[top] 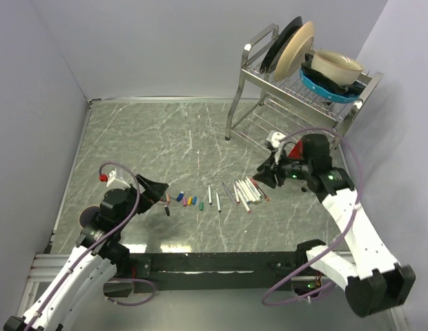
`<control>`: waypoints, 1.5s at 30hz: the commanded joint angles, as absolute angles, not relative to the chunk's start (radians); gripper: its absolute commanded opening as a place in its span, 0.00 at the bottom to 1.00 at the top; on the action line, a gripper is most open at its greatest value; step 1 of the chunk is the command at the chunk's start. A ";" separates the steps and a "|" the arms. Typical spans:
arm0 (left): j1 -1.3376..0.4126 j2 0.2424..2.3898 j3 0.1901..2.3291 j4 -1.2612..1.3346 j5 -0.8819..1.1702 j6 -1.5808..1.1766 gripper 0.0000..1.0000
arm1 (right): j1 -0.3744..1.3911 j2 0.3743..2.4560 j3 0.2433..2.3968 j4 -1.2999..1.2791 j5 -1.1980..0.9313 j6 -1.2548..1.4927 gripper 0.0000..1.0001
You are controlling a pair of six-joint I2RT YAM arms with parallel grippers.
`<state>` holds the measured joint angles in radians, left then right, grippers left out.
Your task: Open the pen caps
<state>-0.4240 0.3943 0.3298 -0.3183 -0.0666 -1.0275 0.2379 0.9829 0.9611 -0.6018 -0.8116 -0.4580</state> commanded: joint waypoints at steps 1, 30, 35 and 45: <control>-0.419 0.468 0.403 -0.298 -0.009 -0.922 0.99 | 0.157 0.904 0.914 -0.497 -0.838 -0.405 0.45; -0.785 1.765 1.031 -0.287 -0.138 -0.769 0.01 | -0.054 0.773 0.861 -0.420 -0.977 -0.327 0.46; -0.811 1.815 1.063 -0.302 -0.126 -0.764 0.01 | -0.054 0.770 0.862 -0.422 -0.985 -0.327 0.46; -0.857 1.827 1.086 -0.302 -0.072 -0.765 0.03 | -0.057 0.765 0.864 -0.425 -0.988 -0.328 0.46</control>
